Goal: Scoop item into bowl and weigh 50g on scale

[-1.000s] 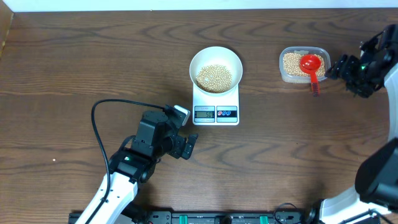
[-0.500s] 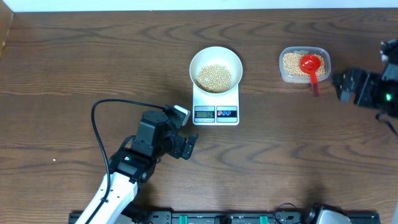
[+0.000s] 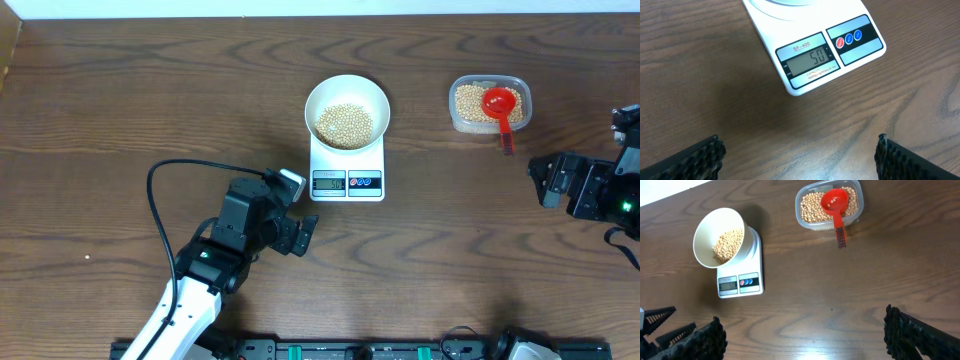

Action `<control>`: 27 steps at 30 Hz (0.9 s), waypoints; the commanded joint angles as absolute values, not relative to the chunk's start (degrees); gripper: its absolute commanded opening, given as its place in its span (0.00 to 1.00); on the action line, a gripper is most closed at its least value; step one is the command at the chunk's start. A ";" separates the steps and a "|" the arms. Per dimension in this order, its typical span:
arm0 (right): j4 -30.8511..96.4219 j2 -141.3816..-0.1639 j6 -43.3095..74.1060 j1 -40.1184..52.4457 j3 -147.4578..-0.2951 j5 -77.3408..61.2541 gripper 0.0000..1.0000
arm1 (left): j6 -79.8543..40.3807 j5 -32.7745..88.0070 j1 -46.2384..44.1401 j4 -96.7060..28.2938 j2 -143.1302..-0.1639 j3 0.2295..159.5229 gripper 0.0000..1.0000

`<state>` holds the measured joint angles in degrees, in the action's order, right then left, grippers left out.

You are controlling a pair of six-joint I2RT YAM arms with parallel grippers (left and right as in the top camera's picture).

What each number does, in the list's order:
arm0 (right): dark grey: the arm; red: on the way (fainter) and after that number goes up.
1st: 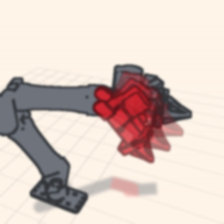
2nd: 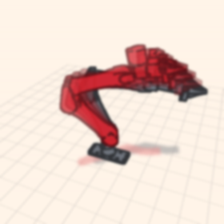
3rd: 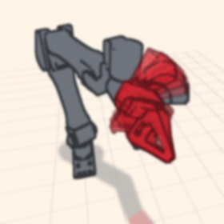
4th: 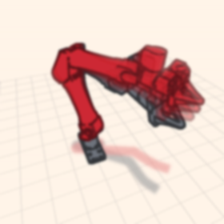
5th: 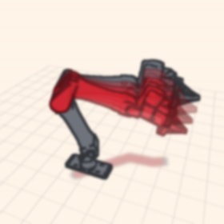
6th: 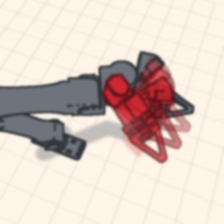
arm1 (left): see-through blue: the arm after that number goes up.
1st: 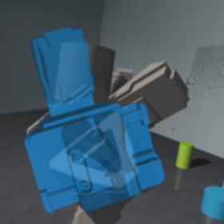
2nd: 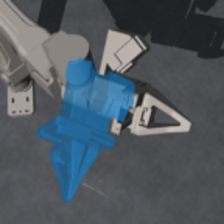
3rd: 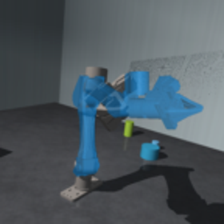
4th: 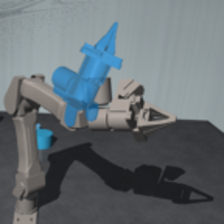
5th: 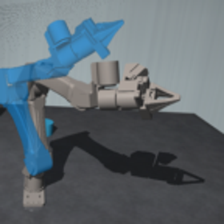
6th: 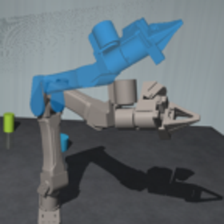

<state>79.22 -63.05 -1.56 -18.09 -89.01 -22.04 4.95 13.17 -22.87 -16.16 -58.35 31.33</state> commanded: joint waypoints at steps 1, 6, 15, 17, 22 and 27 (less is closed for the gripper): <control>78.11 -62.81 -2.48 -17.43 -87.94 -20.75 0.99 | 5.76 12.64 -22.52 -16.21 -58.35 32.71 0.98; 68.42 -57.67 -4.32 -12.08 -79.46 -15.75 0.99 | 5.76 12.64 -22.52 -16.21 -58.35 32.71 0.98; 35.62 -40.03 -7.97 -6.44 -51.24 -12.34 0.99 | 5.76 12.64 -22.52 -16.21 -58.35 32.71 0.98; 28.53 -35.94 -7.99 -6.13 -44.45 -12.34 0.99 | 5.76 12.64 -22.52 -16.21 -58.35 32.71 0.98; 10.28 -26.09 -8.01 -5.89 -27.40 -9.93 0.99 | 5.76 12.64 -22.52 -16.21 -58.35 32.71 0.98; -1.04 -17.21 -8.01 -5.89 -15.11 -8.51 0.99 | 5.76 12.64 -22.52 -16.21 -58.35 32.71 0.98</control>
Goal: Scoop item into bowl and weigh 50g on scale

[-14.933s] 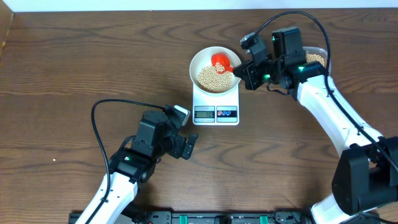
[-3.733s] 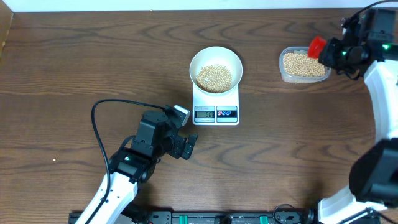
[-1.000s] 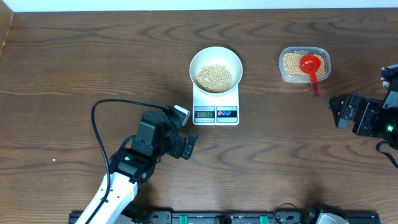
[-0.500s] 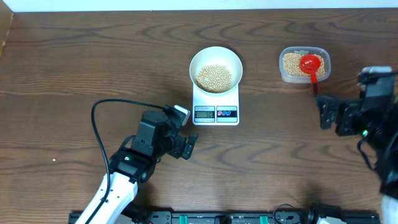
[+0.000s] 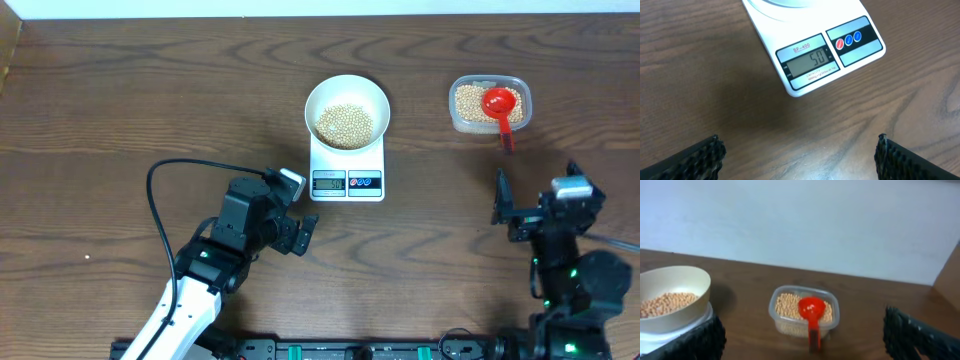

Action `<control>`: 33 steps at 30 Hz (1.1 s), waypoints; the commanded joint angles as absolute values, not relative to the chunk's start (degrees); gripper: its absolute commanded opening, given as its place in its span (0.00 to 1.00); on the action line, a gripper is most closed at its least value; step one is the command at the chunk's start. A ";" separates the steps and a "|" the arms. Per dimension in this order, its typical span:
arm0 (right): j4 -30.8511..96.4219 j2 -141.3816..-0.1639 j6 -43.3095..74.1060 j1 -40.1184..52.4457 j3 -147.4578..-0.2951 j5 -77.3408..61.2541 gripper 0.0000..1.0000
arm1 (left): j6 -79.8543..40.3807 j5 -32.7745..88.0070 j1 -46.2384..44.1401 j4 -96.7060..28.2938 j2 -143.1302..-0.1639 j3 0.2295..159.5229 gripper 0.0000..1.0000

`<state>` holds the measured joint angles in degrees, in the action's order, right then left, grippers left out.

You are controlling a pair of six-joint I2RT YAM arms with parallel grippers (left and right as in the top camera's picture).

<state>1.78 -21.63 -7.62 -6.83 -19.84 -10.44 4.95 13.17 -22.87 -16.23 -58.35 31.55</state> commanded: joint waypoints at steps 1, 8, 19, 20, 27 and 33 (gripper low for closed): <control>-2.07 -15.51 -8.01 -5.89 -13.37 -8.19 0.99 | 5.76 12.64 -22.52 -16.21 -58.35 32.71 0.98; -3.92 -5.67 -8.01 -5.89 -4.64 -6.74 0.99 | 5.76 12.64 -22.52 -16.21 -58.35 32.71 0.98; 0.80 -0.27 -8.47 -5.13 -0.32 -4.21 0.99 | 5.76 12.64 -22.52 -16.21 -58.35 32.71 0.98; 1.67 -0.27 -8.47 -4.95 -0.32 -3.84 0.99 | 5.76 12.64 -22.52 -16.21 -58.35 32.71 0.98; 4.27 -0.27 -8.21 -4.40 -0.32 -3.16 0.99 | 5.76 12.64 -22.52 -16.21 -58.35 32.71 0.98; 4.14 -0.27 -8.23 -4.40 -0.32 -3.14 0.99 | 5.76 12.64 -22.52 -16.21 -58.35 32.71 0.98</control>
